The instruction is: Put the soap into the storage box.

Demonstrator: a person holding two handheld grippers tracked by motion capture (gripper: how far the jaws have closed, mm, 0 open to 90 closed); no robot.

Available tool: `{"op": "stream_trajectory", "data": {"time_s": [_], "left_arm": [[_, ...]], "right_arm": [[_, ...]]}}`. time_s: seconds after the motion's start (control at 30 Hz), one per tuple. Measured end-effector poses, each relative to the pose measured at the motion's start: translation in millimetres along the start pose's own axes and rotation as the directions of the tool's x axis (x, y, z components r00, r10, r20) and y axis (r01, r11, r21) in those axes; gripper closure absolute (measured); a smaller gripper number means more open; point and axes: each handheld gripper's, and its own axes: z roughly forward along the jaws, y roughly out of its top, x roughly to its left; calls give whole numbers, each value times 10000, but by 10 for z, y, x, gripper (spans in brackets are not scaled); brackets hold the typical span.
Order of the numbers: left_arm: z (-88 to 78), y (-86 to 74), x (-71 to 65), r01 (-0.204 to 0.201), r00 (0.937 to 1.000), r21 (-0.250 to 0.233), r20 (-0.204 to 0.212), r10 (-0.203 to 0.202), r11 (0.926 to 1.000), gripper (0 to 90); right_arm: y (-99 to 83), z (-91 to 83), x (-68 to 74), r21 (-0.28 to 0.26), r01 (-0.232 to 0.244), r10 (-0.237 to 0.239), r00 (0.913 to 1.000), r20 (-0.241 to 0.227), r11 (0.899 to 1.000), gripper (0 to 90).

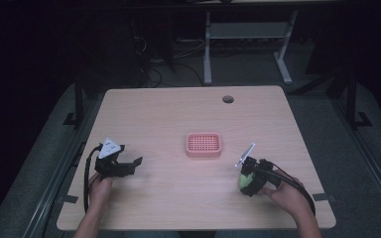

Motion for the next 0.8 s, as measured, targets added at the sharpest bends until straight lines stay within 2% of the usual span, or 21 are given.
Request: {"op": "stream_trajectory", "data": {"time_s": [0.27,0.8], "left_arm": [[1,0,0,-2,10000,21,10,2,10000,143],[-3,1,6,-20,10000,23,-13,20,10000,143]], "right_arm": [[-44,-95,-33,-296,-174,173,9998,-31,9994,259],[86,-250,-49,-764,97,-99,9999,-22,9970,260]]}}
